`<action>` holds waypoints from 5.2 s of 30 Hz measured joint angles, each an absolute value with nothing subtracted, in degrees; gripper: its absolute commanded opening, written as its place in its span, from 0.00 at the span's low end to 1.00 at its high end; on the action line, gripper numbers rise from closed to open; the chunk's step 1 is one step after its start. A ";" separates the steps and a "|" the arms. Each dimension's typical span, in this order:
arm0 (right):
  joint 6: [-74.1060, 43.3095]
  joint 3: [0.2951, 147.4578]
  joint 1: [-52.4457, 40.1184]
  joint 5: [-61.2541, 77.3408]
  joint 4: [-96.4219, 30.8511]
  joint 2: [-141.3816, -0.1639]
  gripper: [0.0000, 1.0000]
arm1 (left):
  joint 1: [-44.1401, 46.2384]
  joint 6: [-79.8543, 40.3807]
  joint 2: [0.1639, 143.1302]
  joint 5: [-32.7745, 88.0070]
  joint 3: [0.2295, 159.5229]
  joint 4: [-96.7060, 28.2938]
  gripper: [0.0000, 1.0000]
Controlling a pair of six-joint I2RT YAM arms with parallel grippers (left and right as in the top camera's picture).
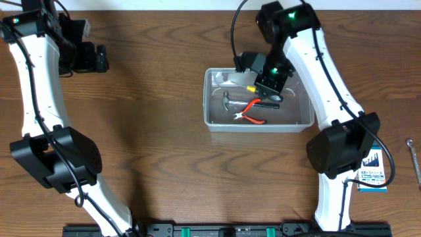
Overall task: Pack container
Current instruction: 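Carry the screwdriver left and lower it into the container, then open the right gripper and raise it out of the container, then move the right gripper right toward the boxed screwdriver set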
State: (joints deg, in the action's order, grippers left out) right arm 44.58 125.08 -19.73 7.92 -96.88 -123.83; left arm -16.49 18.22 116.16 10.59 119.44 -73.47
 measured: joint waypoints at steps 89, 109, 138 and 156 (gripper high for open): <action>19.99 110.52 4.01 -0.01 -97.19 -73.52 0.99 | -16.49 18.22 116.16 10.72 119.42 -73.47 0.98; -7.66 94.76 11.07 -13.34 -94.08 -69.32 0.99 | -16.49 18.22 116.16 10.76 119.42 -73.47 0.98; -30.17 87.53 17.19 -11.66 -90.11 -69.10 0.99 | -16.49 18.22 116.16 10.76 119.42 -73.47 0.98; -21.06 82.41 20.18 -19.66 -86.67 -69.08 0.99 | -16.49 18.22 116.16 10.76 119.42 -73.47 0.98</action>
State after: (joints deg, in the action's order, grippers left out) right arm -21.06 82.41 20.18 -19.66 -86.67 -69.08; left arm -16.49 18.22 116.16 10.76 119.42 -73.47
